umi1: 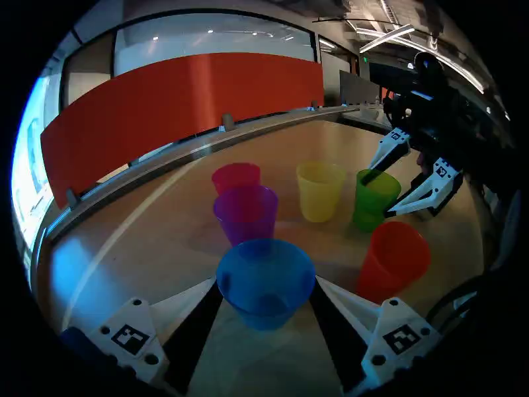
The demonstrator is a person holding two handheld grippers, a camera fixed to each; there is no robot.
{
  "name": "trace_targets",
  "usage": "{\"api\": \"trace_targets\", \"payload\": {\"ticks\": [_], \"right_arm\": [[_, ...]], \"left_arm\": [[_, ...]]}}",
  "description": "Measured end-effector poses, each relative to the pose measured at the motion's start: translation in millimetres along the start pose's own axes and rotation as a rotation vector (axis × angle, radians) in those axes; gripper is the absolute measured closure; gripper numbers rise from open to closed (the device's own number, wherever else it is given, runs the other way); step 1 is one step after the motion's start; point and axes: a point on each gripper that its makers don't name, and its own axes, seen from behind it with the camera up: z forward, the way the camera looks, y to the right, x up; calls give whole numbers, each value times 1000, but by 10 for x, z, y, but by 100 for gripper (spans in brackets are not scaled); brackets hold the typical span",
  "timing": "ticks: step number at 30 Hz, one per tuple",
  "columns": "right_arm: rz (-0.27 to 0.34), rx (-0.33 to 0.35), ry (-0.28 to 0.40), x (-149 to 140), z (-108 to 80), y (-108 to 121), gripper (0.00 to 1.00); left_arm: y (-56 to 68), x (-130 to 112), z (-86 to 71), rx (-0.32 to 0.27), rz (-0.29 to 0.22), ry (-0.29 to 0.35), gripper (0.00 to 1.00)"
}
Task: Pour water
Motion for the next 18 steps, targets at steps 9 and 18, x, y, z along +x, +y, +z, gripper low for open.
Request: {"api": "trace_targets", "payload": {"ticks": [9, 18], "right_arm": [[6, 0, -11, -55, 7, -32, 1], [11, -20, -8, -100, -93, 22, 0]], "left_arm": [[36, -150, 20, -12, 9, -47, 13], [11, -167, 4, -11, 6, -64, 10]]}}
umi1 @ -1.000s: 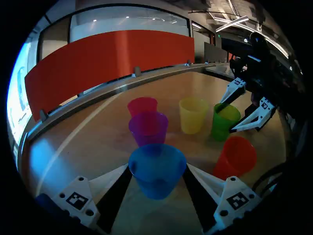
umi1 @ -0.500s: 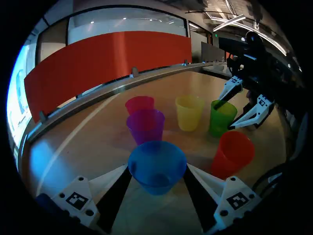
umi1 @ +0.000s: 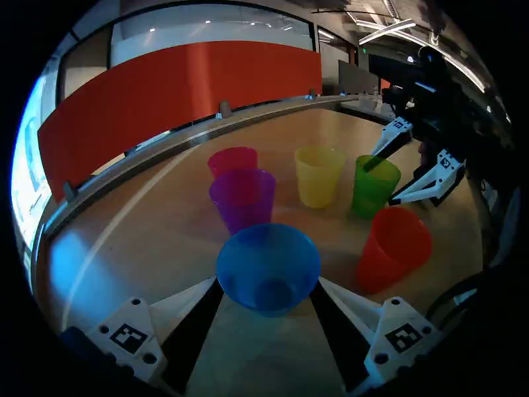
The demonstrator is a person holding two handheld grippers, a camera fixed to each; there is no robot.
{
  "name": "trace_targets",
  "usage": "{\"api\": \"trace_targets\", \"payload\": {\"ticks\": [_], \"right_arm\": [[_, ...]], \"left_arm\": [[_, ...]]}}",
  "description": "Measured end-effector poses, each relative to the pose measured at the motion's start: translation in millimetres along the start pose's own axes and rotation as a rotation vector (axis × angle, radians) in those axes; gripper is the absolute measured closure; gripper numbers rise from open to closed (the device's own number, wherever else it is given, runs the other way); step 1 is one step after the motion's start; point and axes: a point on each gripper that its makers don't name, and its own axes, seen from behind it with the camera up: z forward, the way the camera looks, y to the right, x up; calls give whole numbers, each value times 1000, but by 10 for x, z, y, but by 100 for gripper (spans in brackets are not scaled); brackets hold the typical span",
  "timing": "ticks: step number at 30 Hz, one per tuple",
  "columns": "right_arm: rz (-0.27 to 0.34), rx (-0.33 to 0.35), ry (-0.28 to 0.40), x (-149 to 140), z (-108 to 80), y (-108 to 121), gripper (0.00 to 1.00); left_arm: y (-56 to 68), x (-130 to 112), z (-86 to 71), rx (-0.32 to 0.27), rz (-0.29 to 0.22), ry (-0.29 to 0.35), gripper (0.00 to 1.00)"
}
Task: Pour water
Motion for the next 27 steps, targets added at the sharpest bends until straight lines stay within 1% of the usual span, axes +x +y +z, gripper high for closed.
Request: {"api": "trace_targets", "payload": {"ticks": [3, 9, 15, 21, 24, 27], "right_arm": [[5, -5, 8, 5, -52, 3, 0], [16, -24, 18, -20, -174, 11, 0], [27, -49, 33, -36, -333, 23, 1], [46, -76, 58, -14, -480, 41, 1], [52, -89, 62, -24, -535, 45, 1], [56, -101, 67, -16, -585, 44, 1]], "left_arm": [[-20, 22, -33, 13, 13, 2, 10], [-22, 90, -134, 19, 5, 13, 10], [-54, 125, -293, 42, 13, 24, 10], [-87, 176, -473, 55, -15, 47, 10], [-80, 166, -509, 55, -18, 48, 10], [-81, 154, -512, 60, -10, 44, 10]]}}
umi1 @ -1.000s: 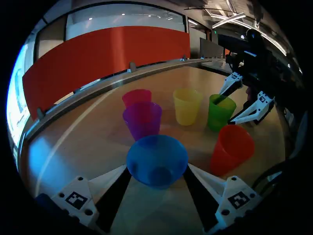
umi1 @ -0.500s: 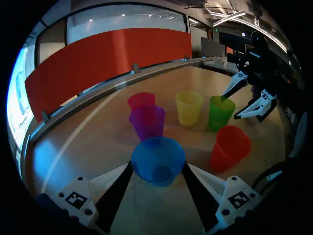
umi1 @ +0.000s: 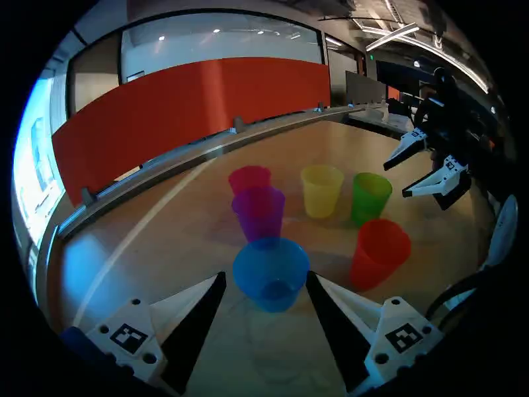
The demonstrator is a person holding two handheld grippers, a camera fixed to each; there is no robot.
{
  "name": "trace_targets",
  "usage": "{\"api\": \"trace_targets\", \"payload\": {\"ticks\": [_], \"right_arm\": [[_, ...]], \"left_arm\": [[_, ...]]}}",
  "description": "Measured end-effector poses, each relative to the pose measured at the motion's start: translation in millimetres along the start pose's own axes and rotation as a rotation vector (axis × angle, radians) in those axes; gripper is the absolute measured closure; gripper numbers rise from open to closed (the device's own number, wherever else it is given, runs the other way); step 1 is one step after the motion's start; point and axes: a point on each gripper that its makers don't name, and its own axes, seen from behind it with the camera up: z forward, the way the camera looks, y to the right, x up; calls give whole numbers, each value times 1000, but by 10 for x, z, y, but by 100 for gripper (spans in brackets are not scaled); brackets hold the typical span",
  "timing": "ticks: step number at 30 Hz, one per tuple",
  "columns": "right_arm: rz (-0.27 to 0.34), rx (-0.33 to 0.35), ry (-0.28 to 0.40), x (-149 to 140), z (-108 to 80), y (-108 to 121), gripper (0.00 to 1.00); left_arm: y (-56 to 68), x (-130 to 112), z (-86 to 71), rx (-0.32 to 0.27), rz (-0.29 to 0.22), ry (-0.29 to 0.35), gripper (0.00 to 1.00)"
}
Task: Pour water
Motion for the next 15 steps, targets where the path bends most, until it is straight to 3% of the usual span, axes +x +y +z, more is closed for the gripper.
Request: {"api": "trace_targets", "payload": {"ticks": [9, 15], "right_arm": [[15, -28, 26, 76, -143, 38, 0], [23, -57, 78, 257, -221, 48, 1]], "left_arm": [[-17, 75, -104, 7, -13, 22, 10], [-154, 283, -289, 51, -54, 97, 10]]}}
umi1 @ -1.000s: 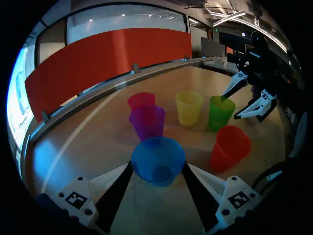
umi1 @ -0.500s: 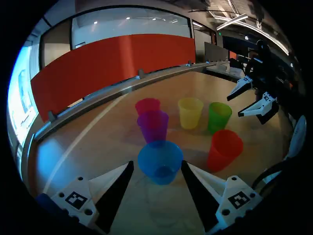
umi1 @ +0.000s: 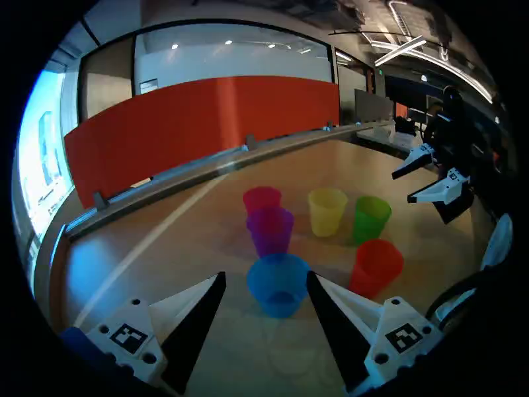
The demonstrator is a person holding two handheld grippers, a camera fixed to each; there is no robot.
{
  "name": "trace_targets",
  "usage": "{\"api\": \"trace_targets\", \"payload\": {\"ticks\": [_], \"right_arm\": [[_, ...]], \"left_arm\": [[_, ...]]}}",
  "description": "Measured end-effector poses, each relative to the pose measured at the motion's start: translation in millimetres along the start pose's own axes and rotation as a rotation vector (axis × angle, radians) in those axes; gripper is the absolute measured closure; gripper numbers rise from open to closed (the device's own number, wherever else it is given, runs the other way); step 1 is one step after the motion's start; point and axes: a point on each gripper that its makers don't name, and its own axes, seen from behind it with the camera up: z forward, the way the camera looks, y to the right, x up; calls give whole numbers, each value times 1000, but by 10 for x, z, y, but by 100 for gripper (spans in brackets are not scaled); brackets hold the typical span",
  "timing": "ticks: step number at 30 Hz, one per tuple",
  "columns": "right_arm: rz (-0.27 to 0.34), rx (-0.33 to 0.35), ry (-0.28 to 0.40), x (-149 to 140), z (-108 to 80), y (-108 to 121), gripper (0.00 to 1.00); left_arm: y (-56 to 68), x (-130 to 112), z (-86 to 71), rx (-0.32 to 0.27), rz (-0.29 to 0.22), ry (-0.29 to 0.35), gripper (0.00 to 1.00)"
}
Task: Pour water
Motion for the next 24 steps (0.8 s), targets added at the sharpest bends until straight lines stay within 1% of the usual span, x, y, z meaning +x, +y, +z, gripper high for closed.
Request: {"api": "trace_targets", "payload": {"ticks": [3, 6, 9, 12, 18, 21, 24], "right_arm": [[7, -29, 45, 131, -37, 14, 1], [8, -79, 94, 256, -91, 66, 1], [2, -144, 139, 367, -169, 145, 1], [-4, -216, 189, 482, -275, 236, 1], [23, -365, 304, 702, -539, 429, 1], [46, -436, 349, 739, -671, 519, 1], [66, -502, 377, 702, -777, 590, 1]], "left_arm": [[-136, 165, -120, 53, -31, 70, 10], [-258, 283, -249, 104, -76, 141, 10], [-392, 358, -384, 164, -127, 204, 10], [-501, 409, -532, 224, -175, 268, 10], [-670, 466, -855, 343, -257, 386, 10], [-706, 460, -979, 392, -276, 427, 10], [-725, 425, -1052, 436, -279, 448, 10]]}}
